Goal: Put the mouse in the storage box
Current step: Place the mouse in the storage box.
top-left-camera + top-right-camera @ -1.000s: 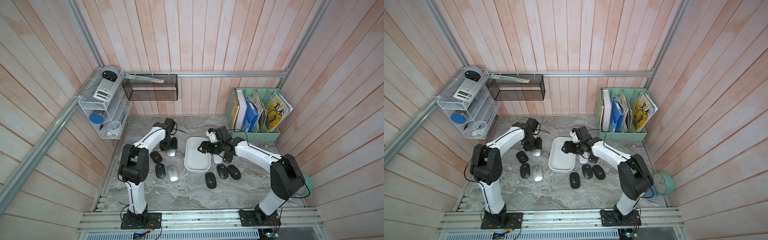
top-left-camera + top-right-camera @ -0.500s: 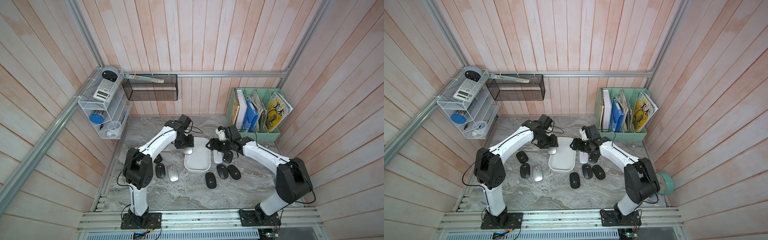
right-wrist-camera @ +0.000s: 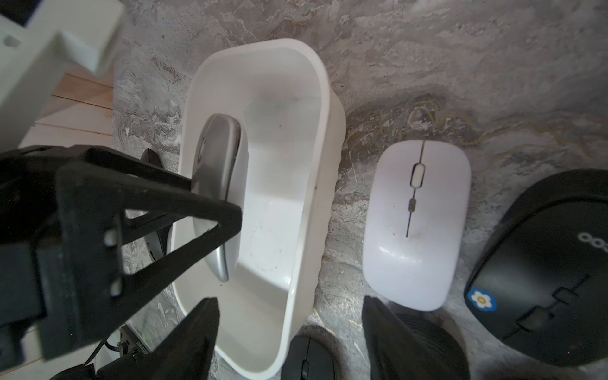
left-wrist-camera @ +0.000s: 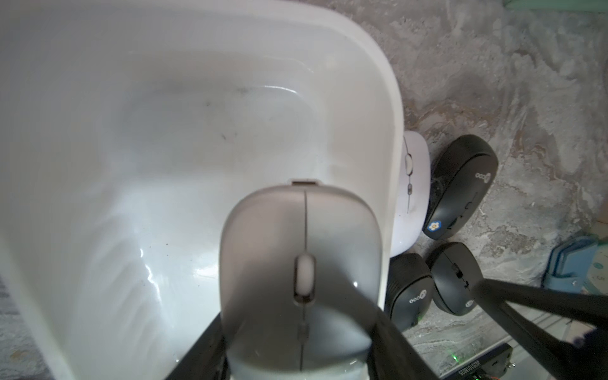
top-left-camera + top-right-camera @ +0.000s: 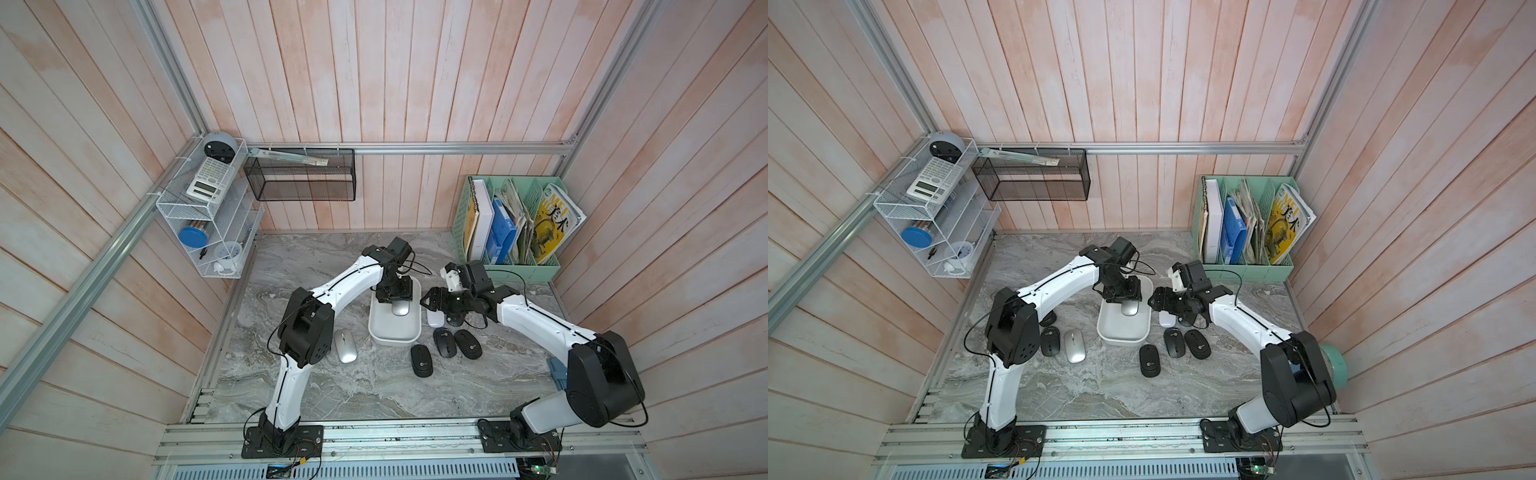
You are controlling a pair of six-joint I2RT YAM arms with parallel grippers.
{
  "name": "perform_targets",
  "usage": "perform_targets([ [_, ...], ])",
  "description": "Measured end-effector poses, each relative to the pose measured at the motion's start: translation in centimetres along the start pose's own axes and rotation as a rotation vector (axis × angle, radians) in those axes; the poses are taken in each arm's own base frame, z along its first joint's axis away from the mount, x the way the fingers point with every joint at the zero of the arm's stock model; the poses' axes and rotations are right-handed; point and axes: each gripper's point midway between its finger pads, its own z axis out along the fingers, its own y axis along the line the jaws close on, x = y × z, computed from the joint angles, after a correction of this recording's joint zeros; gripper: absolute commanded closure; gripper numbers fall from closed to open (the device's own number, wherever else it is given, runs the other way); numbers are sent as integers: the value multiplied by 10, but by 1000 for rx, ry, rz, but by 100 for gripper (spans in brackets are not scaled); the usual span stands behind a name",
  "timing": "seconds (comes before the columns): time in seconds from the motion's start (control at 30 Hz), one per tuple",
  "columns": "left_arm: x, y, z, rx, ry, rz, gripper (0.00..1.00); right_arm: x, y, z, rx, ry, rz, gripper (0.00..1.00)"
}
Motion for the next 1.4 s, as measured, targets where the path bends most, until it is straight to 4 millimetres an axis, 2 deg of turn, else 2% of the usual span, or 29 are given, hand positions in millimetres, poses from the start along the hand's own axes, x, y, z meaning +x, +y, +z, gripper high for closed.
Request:
perform_targets([
  [0.13, -8, 0, 10, -10, -2, -14, 57, 8, -5, -7, 17, 1, 3, 25],
  [0.27, -7, 5, 24, -28, 20, -22, 57, 19, -14, -14, 53, 11, 7, 25],
  [0.37, -6, 10, 34, -48, 34, -31, 57, 21, -18, -20, 76, 5, 6, 25],
  [0.5, -8, 12, 38, -58, 24, -33, 57, 20, -22, -28, 91, -13, 0, 25],
  [0.67, -14, 12, 41, -58, 10, -32, 57, 25, -28, -27, 105, -6, 3, 25],
  [0.9, -20, 20, 66, -70, 24, -53, 57, 27, -34, -26, 122, -1, 8, 25],
  [1.2, -35, 8, 59, -30, -18, -63, 53, 26, -38, -28, 131, -1, -1, 25],
  [1.4, -32, 8, 72, -17, 9, -78, 48, 29, -41, -27, 139, 14, 1, 25],
])
